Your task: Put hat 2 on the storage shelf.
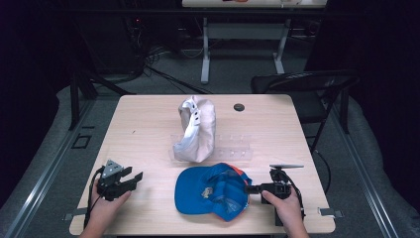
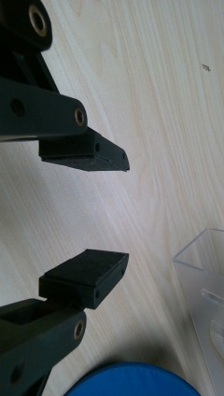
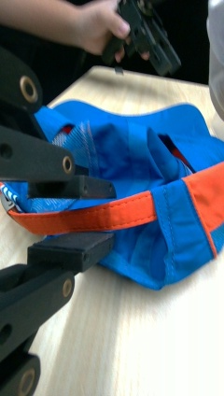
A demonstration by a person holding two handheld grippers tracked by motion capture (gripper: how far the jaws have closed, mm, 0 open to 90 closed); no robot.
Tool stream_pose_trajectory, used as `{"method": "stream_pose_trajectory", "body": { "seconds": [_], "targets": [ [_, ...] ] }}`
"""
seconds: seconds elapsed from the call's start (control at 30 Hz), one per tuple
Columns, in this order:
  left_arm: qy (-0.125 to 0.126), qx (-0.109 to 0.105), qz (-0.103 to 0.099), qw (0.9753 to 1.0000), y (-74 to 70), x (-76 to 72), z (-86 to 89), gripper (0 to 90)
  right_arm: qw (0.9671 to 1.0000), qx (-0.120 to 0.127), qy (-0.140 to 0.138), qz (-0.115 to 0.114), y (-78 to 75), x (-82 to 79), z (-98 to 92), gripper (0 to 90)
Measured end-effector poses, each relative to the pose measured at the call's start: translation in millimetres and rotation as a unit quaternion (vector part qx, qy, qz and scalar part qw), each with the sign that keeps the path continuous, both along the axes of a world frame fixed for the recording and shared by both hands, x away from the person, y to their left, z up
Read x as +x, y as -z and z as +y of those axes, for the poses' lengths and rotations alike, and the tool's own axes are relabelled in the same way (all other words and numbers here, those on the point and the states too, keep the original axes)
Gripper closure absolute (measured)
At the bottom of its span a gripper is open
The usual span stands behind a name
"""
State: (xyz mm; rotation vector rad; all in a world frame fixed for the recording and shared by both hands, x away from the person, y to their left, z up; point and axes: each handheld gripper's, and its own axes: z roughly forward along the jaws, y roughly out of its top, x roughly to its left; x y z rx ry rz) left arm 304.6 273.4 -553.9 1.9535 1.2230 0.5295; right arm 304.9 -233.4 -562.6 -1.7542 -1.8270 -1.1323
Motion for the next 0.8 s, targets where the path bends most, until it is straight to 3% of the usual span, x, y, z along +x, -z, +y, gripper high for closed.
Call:
{"method": "stream_pose_trajectory", "body": {
  "seconds": [0.13,0.2,0.23,0.27,0.4,0.43,0.47,0.53,0.57,0.67,0.73,0.8],
  "targets": [
    [0.001,0.001,-0.001,1.0000,0.0,0.2,-0.1,49.2,0.9999,0.013,-0.007,-0.002,2.6,0.3,-0.1,71.5],
    [0.000,0.002,0.000,1.0000,-0.1,0.0,-0.3,49.2,0.9998,0.019,0.005,-0.002,0.0,-0.9,2.1,71.7],
    [0.001,0.002,-0.001,1.0000,0.1,0.3,-0.1,49.2,0.9996,0.025,-0.011,-0.007,-0.9,-0.6,-0.1,72.2],
    [0.001,0.002,-0.001,1.0000,0.3,0.5,-0.1,49.2,0.9998,0.007,-0.015,-0.009,-3.3,-0.5,-1.1,73.0],
    [0.001,0.002,0.000,1.0000,0.3,0.7,0.0,49.2,0.9997,0.014,-0.014,-0.012,-5.9,-1.1,-0.2,75.5],
    [0.001,0.002,-0.001,1.0000,0.3,0.7,0.0,49.2,0.9994,0.031,-0.012,-0.013,-5.4,-1.3,0.9,76.0],
    [0.001,0.002,-0.001,1.0000,0.3,0.7,0.0,49.2,0.9995,0.010,-0.027,-0.013,-7.6,-0.7,-1.7,76.5],
    [0.001,0.002,-0.001,1.0000,0.3,0.6,0.1,49.2,0.9995,0.010,-0.026,-0.013,-8.0,-0.9,-1.4,76.7],
    [0.001,0.002,-0.001,1.0000,0.2,0.5,0.1,49.2,0.9994,0.030,-0.012,-0.013,-6.7,-1.6,2.0,77.0],
    [0.001,0.001,-0.002,1.0000,0.2,0.4,0.0,49.2,0.9993,0.033,-0.010,-0.012,-7.1,-1.7,2.2,77.1],
    [0.002,0.002,-0.001,1.0000,0.1,0.3,-0.1,49.2,0.9996,0.021,-0.015,-0.008,-9.5,-1.5,0.6,77.3],
    [0.000,0.001,0.000,1.0000,-0.1,0.0,-0.6,49.2,0.9992,0.040,-0.001,-0.010,-9.7,-1.3,1.5,77.3]
  ]
}}
